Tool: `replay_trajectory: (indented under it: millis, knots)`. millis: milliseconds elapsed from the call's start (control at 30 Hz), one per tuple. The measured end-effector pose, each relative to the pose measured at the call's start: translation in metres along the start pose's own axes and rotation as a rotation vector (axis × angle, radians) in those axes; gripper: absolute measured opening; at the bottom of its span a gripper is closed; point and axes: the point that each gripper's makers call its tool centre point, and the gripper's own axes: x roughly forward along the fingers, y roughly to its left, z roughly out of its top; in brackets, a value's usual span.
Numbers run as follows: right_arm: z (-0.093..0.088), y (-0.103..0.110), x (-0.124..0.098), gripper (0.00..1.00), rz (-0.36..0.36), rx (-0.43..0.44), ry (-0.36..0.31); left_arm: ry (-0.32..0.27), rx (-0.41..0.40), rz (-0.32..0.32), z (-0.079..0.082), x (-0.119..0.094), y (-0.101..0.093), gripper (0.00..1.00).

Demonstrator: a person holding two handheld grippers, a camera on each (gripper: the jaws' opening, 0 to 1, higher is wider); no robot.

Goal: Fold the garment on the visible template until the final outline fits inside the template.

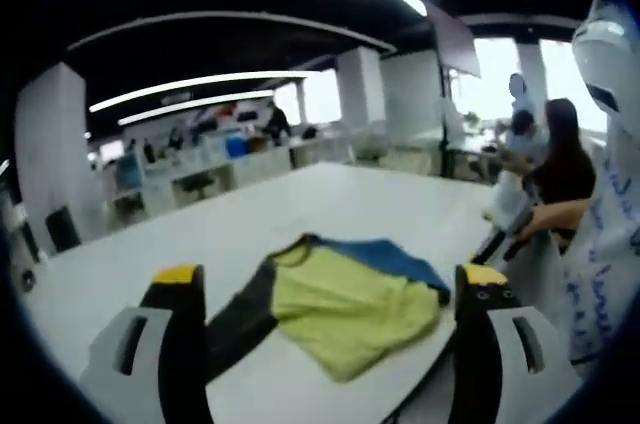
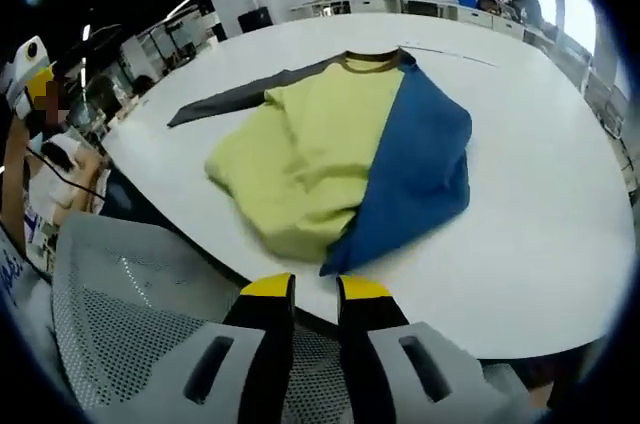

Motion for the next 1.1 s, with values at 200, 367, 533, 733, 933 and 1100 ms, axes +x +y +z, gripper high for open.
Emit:
replay_trajectory:
  millis: [200, 367, 533, 733, 933, 1100]
  knots:
    - [-0.009, 0.000, 0.009, 0.14, 0.008, 0.029, 0.034, -0.010, -0.020, 0.007, -0.003, -0.004, 0.006, 1.00]
    - [-0.003, 0.001, 0.016, 0.14, 0.011, 0.064, 0.011, -0.025, -0.054, -0.003, -0.004, -0.003, 0.007, 1.00]
    - [0.001, -0.003, 0.020, 0.12, -0.006, 0.070, 0.000, -0.023, -0.052, -0.002, -0.005, -0.002, 0.007, 1.00]
    - [0.003, -0.007, 0.022, 0.09, -0.019, 0.068, -0.012, -0.014, -0.048, -0.002, -0.007, -0.002, 0.007, 0.99]
    - [0.007, -0.012, 0.019, 0.03, -0.024, 0.049, -0.022, -0.016, -0.051, 0.008, -0.006, -0.001, 0.008, 1.00]
    - [0.010, -0.017, 0.012, 0.02, -0.034, 0.040, -0.033, -0.034, -0.073, -0.006, 0.000, 0.003, 0.005, 1.00]
